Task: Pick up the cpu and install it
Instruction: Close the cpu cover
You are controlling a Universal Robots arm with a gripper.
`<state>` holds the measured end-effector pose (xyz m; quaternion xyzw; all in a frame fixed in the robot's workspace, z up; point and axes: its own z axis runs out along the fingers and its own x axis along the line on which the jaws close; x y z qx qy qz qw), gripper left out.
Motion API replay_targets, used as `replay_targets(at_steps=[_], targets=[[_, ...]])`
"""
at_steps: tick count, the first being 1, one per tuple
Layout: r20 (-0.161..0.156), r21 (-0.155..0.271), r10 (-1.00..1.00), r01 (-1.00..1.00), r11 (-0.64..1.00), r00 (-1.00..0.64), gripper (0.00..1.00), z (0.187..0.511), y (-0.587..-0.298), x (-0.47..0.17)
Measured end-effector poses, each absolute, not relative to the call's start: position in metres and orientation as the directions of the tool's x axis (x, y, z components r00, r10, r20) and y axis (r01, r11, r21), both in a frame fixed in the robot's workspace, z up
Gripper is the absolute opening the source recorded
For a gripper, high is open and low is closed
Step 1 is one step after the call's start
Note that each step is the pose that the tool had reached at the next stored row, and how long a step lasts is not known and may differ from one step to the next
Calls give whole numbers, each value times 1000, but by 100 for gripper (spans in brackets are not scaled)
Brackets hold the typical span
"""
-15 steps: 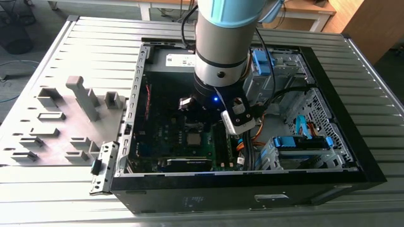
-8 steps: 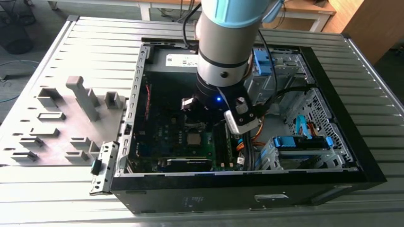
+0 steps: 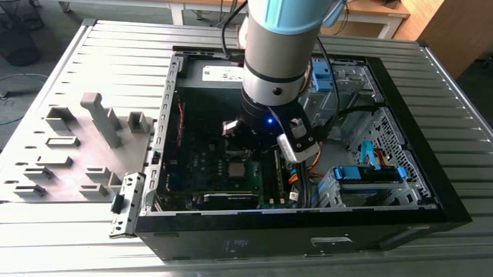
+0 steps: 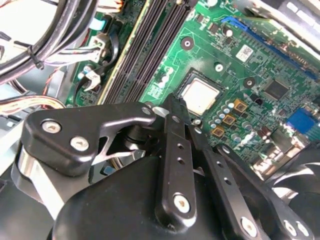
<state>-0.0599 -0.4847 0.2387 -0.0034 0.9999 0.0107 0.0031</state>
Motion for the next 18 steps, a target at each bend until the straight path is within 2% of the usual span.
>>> replay_targets(at_steps=[12,18], targets=[[-7,26,-153,-153,988,-988,11,238,-485,-60],[-7,26,-157,-158,987,-988,11,238,-485,-60]])
